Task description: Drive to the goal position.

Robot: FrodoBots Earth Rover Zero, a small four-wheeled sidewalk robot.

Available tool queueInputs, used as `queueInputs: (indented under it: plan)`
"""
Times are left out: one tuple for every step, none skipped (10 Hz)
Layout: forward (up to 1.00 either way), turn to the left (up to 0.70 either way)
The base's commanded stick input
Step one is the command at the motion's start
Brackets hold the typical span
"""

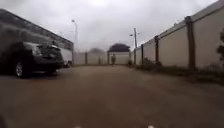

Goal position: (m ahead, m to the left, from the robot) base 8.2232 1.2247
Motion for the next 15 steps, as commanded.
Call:
queueInputs:
  plan:
    - [1.0, 0.0]
    - [1.0, 0.0]
    - [1.0, 0.0]
    - [1.0, 0.0]
    - [1.0, 0.0]
    - [1.0, 0.0]
    - [1.0, 0.0]
    - [1.0, 0.16]
    - [1.0, 0.27]
    - [1.0, 0.27]
    - [1.0, 0.0]
    - [1.0, 0.0]
    - [1.0, 0.0]
    - [1.0, 0.0]
    - [1.0, 0.0]
